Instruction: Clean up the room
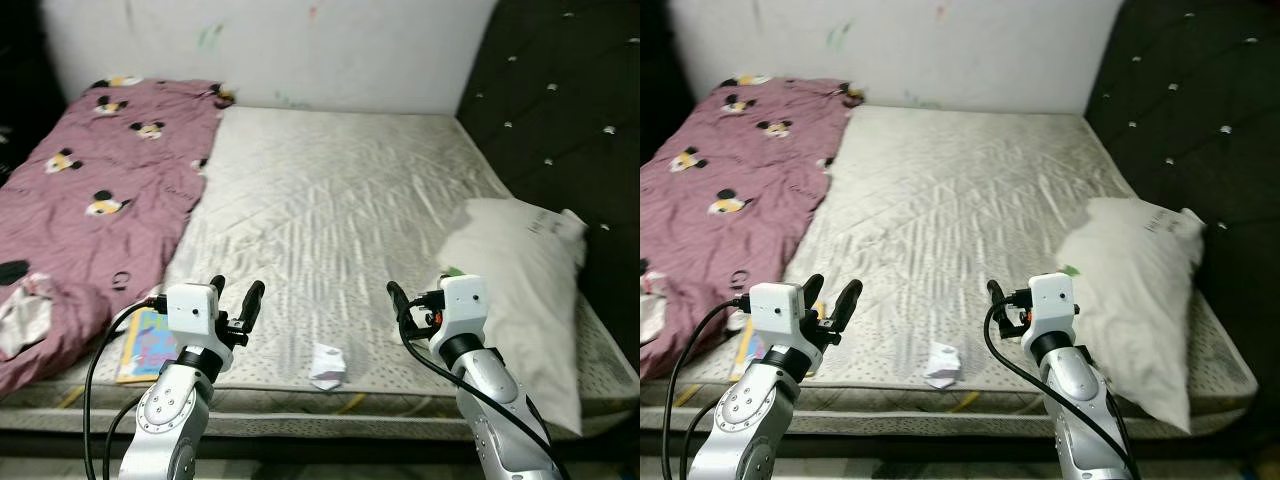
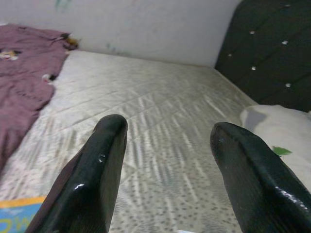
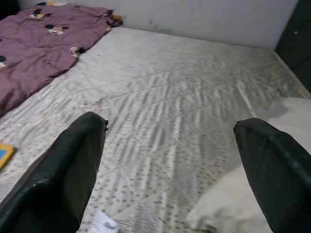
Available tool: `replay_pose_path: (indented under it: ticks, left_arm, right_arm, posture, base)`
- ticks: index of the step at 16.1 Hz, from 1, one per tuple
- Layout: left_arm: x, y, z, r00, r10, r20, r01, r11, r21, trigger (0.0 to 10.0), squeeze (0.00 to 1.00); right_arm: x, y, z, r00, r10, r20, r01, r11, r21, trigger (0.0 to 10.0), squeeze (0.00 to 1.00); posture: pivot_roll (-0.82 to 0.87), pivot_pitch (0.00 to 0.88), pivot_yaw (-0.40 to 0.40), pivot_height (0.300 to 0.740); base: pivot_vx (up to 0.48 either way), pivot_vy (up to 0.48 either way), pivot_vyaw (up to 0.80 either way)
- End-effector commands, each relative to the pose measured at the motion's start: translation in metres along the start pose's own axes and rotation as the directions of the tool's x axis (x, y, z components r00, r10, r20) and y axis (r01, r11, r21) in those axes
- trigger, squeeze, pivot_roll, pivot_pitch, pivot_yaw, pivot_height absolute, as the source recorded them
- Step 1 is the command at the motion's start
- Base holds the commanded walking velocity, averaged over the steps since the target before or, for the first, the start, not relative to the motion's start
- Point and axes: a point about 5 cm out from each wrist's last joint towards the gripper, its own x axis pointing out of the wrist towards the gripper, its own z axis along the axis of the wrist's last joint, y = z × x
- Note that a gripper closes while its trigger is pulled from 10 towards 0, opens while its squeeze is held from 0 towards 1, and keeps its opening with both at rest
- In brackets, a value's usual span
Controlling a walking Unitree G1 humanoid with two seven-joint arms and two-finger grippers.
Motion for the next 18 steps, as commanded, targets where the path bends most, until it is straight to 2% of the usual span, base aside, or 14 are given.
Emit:
replay_pose_path:
  ticks: [1, 5, 8, 15, 18]
  left_arm:
    - [0.0001, 0.0025, -0.0004, 1.0, 0.018, -0.011, -0.018, 1.0, 0.002, 10.0, 0.0]
    - [0.0004, 0.0025, -0.0012, 1.0, 0.021, -0.017, -0.021, 1.0, -0.008, 10.0, 0.0]
    - [0.0006, 0.0018, -0.0008, 1.0, 0.017, -0.011, -0.017, 1.0, -0.005, 10.0, 0.0]
    - [0.0003, -0.0032, 0.0034, 0.999, -0.032, 0.019, 0.032, 0.999, -0.004, 10.0, 0.0]
    - [0.001, -0.0032, 0.0045, 0.999, -0.039, 0.024, 0.039, 0.999, -0.002, 10.0, 0.0]
  right_arm:
    - [0.0009, -0.0022, 0.0008, 1.0, -0.01, 0.002, 0.01, 1.0, 0.002, 10.0, 0.0]
    - [0.0012, -0.0029, 0.0, 1.0, -0.012, -0.004, 0.012, 1.0, 0.01, 10.0, 0.0]
    - [0.0013, -0.0031, -0.0003, 1.0, -0.01, -0.003, 0.01, 1.0, 0.009, 10.0, 0.0]
    - [0.0022, -0.0028, -0.0003, 1.0, -0.004, -0.004, 0.004, 1.0, 0.005, 10.0, 0.0]
    - [0.0034, -0.0024, 0.0004, 1.0, -0.005, -0.003, 0.005, 1.0, 0.004, 10.0, 0.0]
  posture:
    - [-0.03, 0.035, -0.055, 0.74]
    - [-0.02, 0.034, -0.056, 0.74]
    - [-0.02, 0.031, -0.056, 0.74]
    - [-0.02, 0.026, -0.058, 0.74]
    - [-0.02, 0.043, -0.056, 0.74]
  base:
    - [0.0, 0.0, 0.0]
    - [0.0, 0.328, -0.43]
    - [0.0, 0.466, 0.0]
    - [0.0, 0.0, 0.0]
    - [0.282, 0.0, 0.0]
